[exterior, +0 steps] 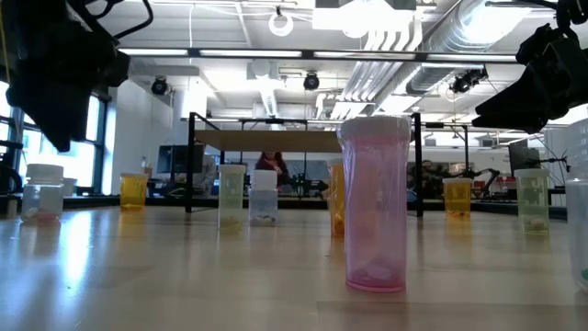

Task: Pick and place medicine bottles onto shelf by color
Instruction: Put the top left transparent pill bottle on the shelf

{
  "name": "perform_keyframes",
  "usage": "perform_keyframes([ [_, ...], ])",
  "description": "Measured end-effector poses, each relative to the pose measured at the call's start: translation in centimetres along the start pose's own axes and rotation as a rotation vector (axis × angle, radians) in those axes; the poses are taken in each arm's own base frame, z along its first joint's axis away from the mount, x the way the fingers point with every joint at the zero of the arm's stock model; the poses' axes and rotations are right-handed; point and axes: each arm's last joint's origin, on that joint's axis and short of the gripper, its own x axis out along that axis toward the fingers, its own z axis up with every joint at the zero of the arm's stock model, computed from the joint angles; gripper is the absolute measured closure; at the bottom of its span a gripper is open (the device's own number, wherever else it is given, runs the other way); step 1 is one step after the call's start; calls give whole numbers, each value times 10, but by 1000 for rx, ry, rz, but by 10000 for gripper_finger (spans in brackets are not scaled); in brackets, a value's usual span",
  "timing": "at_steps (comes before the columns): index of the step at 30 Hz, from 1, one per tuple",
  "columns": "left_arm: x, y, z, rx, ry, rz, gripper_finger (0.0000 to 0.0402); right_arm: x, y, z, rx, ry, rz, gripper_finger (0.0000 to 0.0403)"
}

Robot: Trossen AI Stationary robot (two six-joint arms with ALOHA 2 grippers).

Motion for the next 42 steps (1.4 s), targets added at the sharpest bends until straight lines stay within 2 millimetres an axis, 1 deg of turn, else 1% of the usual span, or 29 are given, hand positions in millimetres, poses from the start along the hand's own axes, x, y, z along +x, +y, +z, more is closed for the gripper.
perform_keyframes([
  [10,14,-11,-9,-21,38,77,143,0,0,0,0,0,0,174],
  [22,25,-21,-21,-30,63,140,143,0,0,0,0,0,0,174],
  [30,34,-27,-21,-24,56,156,144,0,0,0,0,0,0,174],
  [35,39,-29,-22,-10,70,180,160,0,0,0,0,0,0,174],
  [42,41,-30,-22,7,73,184,199,0,0,0,0,0,0,174],
])
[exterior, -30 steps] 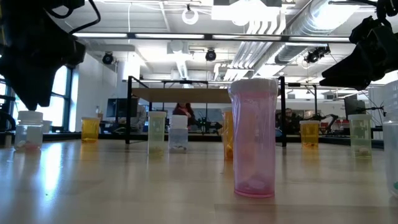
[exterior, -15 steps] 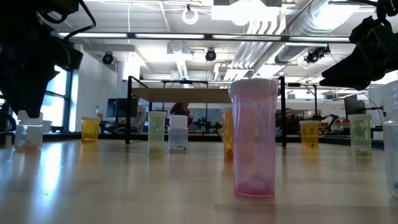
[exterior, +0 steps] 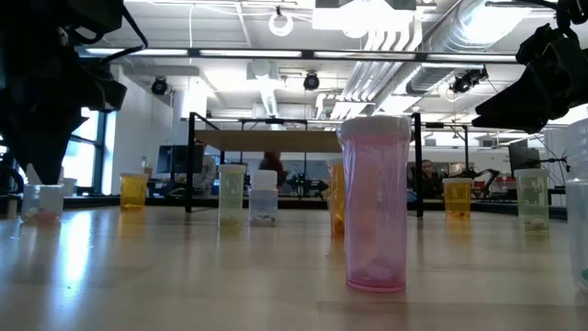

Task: Pick and place medicine bottles onto shelf by color
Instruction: Put the top left transparent pill bottle on the shelf

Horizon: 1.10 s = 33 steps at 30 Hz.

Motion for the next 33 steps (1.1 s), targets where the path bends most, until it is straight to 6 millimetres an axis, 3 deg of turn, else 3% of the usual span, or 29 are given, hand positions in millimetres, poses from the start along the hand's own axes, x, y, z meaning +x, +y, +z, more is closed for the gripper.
perform_keyframes([
  [11,0,0,0,19,0,-2,267,0,0,0,0,0,0,174],
  [19,-3,-2,3,63,28,-19,264,0,0,0,0,0,0,174],
  [25,-24,-12,24,149,-13,-96,262,0,0,0,0,0,0,174],
  [33,-69,-19,71,284,-148,-205,262,0,0,0,0,0,0,174],
])
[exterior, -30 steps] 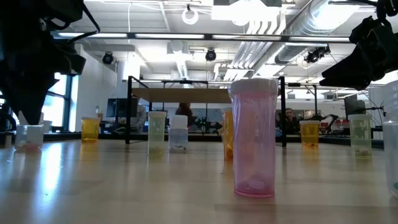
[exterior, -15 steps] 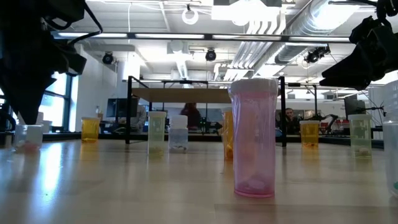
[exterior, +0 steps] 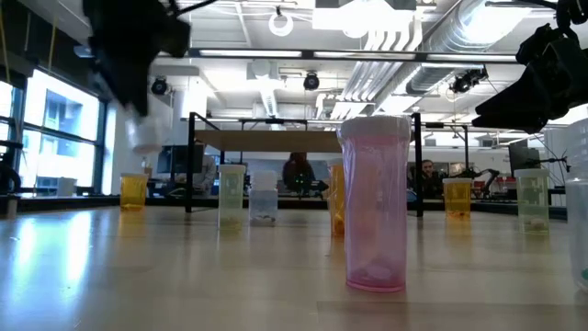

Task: Pick and place medicine bottles onto shelf by color
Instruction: Put the top left transparent pill bottle on the shelf

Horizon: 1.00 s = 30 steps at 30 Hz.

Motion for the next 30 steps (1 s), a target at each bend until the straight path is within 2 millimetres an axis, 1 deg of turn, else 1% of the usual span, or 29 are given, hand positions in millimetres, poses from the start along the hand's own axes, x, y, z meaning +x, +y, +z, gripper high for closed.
perform_keyframes([
  [6,-33,10,40,56,-144,-26,262,0,0,0,0,0,0,174],
  [10,-56,23,64,74,-259,21,261,0,0,0,0,0,0,174],
  [13,-74,37,81,70,-330,46,261,0,0,0,0,0,0,174],
  [16,-94,56,98,36,-403,74,261,0,0,0,0,0,0,174],
  [19,-115,76,114,-38,-479,105,261,0,0,0,0,0,0,174],
  [24,-149,115,140,-155,-590,187,261,0,0,0,0,0,0,174],
  [27,-159,136,156,-222,-619,191,261,0,0,0,0,0,0,174],
  [30,-161,154,172,-265,-614,158,261,0,0,0,0,0,0,174],
])
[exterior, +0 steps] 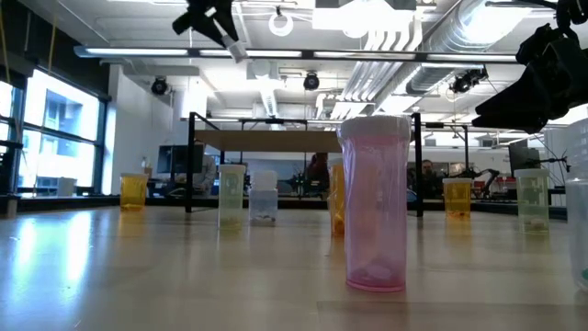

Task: Pick and place medicine bottles onto shelf by color
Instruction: Put the top left transparent pill bottle on the shelf

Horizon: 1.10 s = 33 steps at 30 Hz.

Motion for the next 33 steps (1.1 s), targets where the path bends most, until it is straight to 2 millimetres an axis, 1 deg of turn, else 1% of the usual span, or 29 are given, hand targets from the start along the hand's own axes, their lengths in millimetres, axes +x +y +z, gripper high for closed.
perform_keyframes([
  [4,23,13,15,-75,60,8,261,0,0,0,0,0,0,174],
  [9,53,23,21,-149,168,43,261,0,0,0,0,0,0,174],
  [20,121,23,2,-137,413,96,261,0,0,0,0,0,0,174],
  [27,147,22,-13,-121,539,132,261,0,0,0,0,0,0,174],
  [33,160,13,-21,-84,585,125,261,0,0,0,0,0,0,174],
])
